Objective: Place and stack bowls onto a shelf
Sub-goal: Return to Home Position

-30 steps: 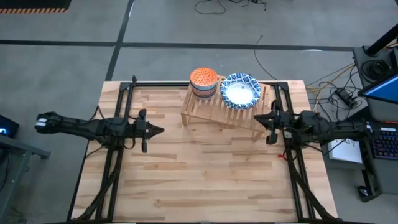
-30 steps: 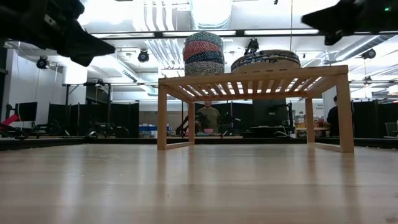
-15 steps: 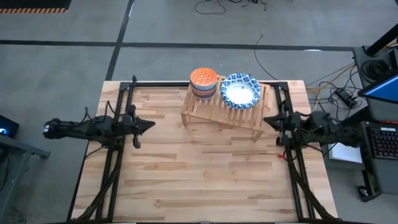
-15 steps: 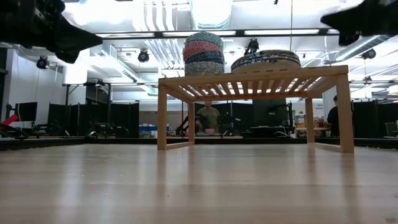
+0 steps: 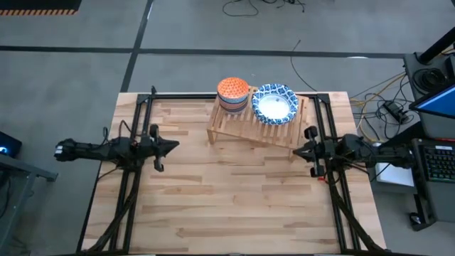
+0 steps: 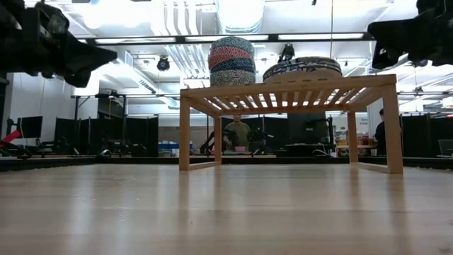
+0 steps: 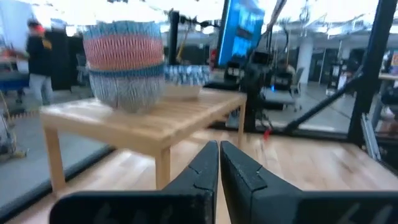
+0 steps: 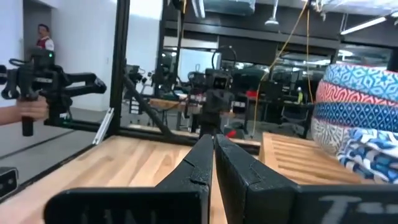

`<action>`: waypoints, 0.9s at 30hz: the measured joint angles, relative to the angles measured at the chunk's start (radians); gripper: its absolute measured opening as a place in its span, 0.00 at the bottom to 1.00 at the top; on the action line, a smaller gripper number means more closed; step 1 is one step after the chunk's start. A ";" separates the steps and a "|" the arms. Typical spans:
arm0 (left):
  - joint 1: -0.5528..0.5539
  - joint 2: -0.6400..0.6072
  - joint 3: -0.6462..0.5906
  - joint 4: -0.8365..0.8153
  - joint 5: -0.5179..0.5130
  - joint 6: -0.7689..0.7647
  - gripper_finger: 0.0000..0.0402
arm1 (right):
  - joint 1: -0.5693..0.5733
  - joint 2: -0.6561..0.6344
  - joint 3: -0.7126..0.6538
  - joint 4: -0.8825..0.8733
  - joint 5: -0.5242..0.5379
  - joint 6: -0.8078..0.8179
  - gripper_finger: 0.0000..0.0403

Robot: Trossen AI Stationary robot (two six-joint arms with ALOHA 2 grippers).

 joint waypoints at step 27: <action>0.001 0.044 0.008 0.015 -0.120 -0.149 0.00 | 0.000 0.028 -0.001 -0.124 0.009 -0.216 0.02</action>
